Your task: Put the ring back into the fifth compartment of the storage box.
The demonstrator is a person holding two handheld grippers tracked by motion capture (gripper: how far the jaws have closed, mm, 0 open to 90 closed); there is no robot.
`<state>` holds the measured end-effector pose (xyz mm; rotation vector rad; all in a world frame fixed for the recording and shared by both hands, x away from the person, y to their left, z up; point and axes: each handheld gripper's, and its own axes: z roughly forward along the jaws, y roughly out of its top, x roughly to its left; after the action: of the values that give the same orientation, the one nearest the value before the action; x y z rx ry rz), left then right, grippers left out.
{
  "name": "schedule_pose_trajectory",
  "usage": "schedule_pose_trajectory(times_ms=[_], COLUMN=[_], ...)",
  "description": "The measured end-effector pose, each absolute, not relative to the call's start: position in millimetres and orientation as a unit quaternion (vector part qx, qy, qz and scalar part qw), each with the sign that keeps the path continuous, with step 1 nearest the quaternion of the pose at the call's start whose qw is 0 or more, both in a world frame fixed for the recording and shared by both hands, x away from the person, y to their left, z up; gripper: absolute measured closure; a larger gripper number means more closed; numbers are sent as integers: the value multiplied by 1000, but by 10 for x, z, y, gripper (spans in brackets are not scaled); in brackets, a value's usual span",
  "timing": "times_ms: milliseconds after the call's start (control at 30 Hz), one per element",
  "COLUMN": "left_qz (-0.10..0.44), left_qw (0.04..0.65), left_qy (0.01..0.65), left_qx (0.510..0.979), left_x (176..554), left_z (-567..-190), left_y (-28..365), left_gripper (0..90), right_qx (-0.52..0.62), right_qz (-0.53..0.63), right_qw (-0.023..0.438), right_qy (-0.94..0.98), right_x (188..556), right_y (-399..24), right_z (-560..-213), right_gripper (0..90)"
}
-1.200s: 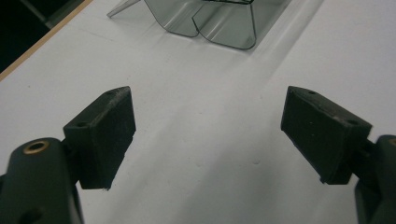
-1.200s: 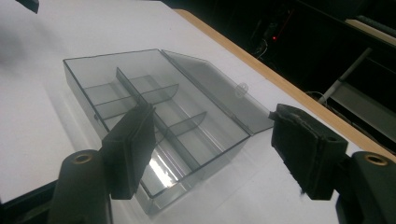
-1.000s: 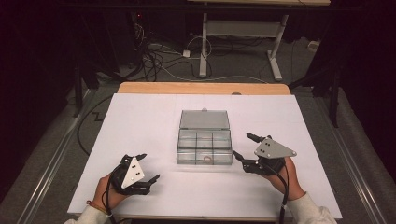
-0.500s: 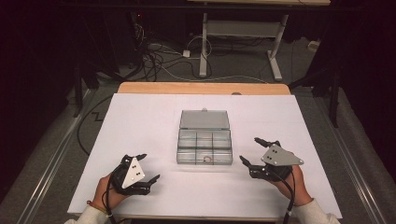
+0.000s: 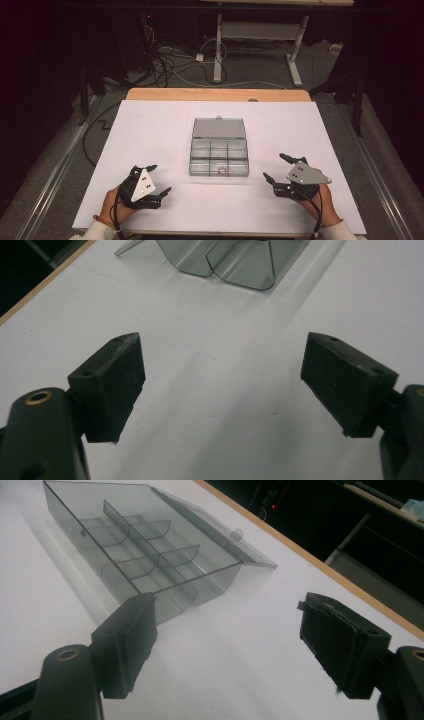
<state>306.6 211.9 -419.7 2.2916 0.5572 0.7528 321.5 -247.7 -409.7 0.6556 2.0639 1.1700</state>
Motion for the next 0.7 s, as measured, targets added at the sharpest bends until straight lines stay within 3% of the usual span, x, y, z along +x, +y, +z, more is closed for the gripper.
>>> schedule_pose_trajectory(times_ms=[700], left_qz=[276], left_qw=[332], left_qy=[224], left_qx=[874], left_x=[3118], left_z=[-4233], left_y=[2120], left_gripper=[175], right_qx=[266], right_qz=[438], right_qw=[330], right_qy=[793], right_x=[3081], right_y=[-2665], right_z=[-4356], right_gripper=[232])
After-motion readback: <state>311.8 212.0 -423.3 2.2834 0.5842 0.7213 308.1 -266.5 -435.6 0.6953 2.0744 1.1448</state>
